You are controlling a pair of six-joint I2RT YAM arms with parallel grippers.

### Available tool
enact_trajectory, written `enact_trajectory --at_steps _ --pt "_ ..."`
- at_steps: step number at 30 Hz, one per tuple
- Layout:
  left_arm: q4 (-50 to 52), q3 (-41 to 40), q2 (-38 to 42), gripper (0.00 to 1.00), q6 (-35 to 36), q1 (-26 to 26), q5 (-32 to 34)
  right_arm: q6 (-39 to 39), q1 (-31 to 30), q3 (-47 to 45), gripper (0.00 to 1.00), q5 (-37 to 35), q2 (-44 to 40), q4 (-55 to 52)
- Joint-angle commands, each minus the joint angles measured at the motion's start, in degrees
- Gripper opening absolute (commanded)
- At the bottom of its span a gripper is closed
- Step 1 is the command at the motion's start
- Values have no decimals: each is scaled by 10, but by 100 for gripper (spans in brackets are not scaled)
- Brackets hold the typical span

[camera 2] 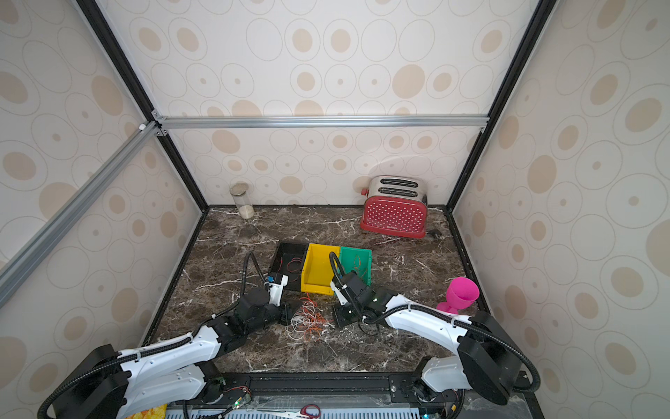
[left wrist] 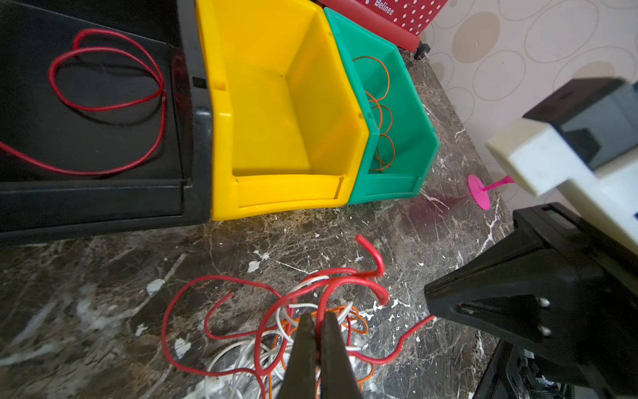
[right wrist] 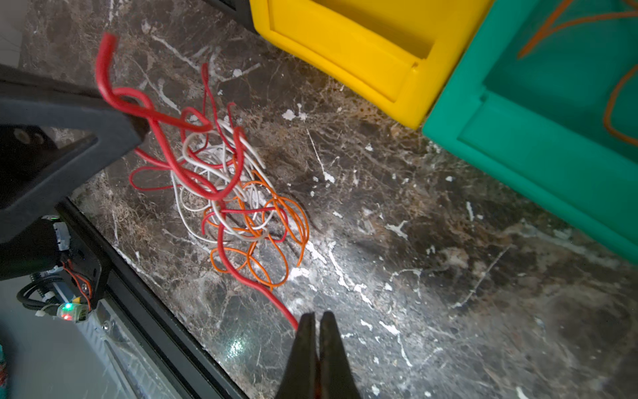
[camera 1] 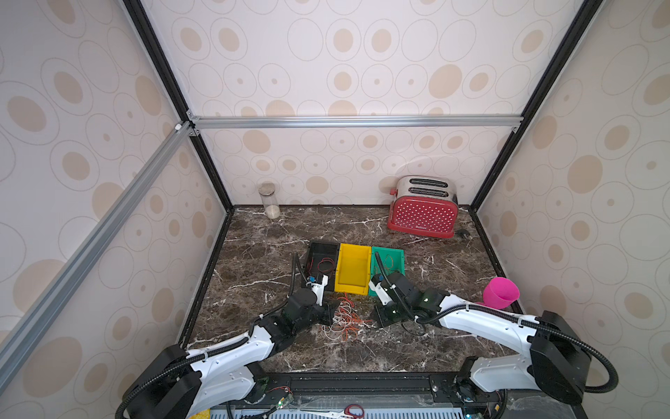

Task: Untangle and sort cables by color
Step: Untie the cable.

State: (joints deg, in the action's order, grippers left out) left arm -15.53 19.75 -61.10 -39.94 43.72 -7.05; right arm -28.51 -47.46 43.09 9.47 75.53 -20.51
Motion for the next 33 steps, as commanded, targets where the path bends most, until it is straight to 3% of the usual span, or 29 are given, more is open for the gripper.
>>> enact_trajectory --at_steps 1,6,17,29,33 --pt "34 -1 17 3 -5 -14 53 -13 26 -14 0 -38 -32 -71" --pt "68 -2 35 2 -14 -32 82 -20 51 -38 0 -44 -80 -96" --pt "131 -1 56 2 -47 -70 119 -30 65 -75 0 -71 -104 -135" --pt "52 -21 46 53 -11 -73 -22 -13 64 -48 0 1 -87 -97" --pt "16 -28 43 64 2 -72 -80 -9 65 -41 0 5 -91 -97"
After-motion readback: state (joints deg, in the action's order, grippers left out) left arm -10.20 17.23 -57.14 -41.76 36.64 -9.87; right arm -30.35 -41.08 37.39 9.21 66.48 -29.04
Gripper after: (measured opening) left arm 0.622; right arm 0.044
